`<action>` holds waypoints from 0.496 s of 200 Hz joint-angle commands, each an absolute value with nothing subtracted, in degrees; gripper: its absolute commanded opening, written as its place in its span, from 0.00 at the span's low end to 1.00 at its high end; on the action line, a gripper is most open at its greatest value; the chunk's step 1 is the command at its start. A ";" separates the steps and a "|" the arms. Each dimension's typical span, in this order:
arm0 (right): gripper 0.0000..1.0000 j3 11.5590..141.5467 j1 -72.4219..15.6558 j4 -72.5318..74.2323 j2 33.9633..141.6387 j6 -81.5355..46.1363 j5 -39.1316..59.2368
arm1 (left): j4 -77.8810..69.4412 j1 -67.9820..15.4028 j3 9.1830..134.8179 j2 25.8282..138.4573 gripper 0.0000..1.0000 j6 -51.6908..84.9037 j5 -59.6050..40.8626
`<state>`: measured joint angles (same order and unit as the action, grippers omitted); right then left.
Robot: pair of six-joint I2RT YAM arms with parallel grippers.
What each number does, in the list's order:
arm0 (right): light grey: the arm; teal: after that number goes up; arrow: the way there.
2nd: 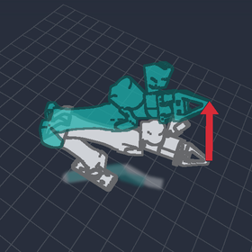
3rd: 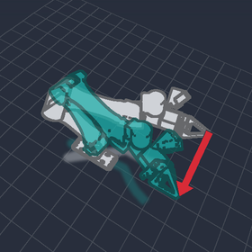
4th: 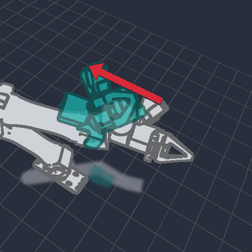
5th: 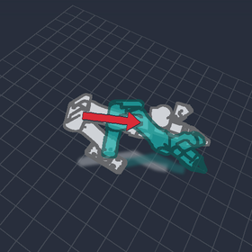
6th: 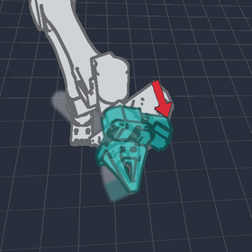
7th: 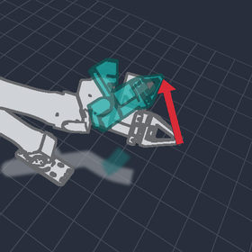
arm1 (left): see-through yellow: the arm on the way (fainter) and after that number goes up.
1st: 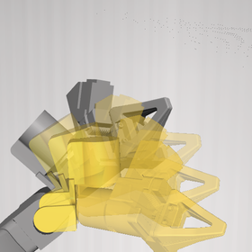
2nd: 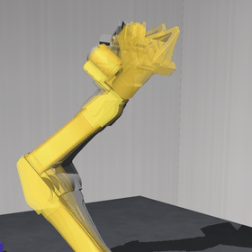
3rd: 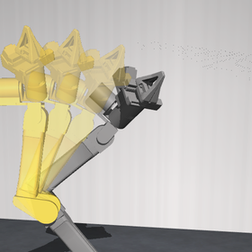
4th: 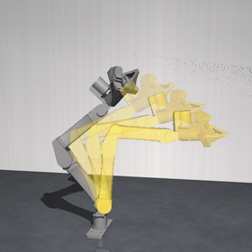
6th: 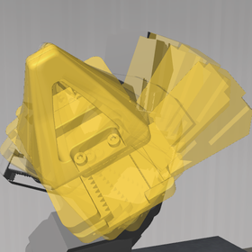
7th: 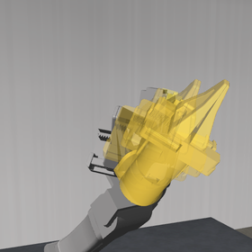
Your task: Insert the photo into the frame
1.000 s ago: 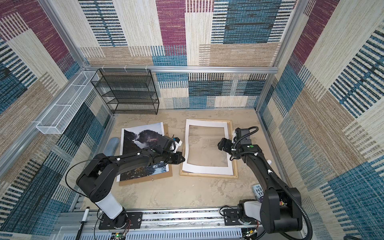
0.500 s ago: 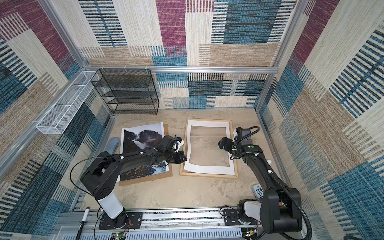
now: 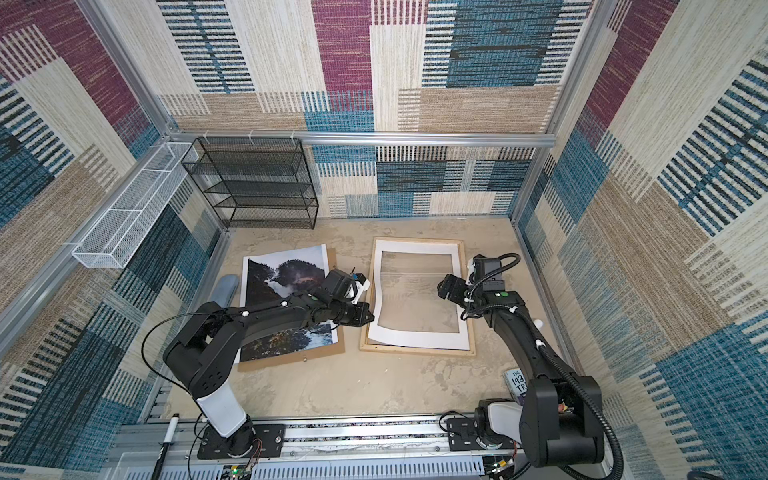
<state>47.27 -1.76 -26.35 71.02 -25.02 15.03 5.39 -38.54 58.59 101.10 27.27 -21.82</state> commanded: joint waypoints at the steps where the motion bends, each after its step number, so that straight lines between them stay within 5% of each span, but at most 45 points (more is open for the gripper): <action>1: 0.94 47.07 -1.66 -24.48 70.44 -24.96 14.78 | 5.74 -38.58 57.94 100.46 0.03 25.70 -21.59; 99: 0.95 47.20 -1.58 -24.79 69.96 -24.83 14.76 | 4.64 -38.58 57.52 100.98 0.02 24.90 -22.26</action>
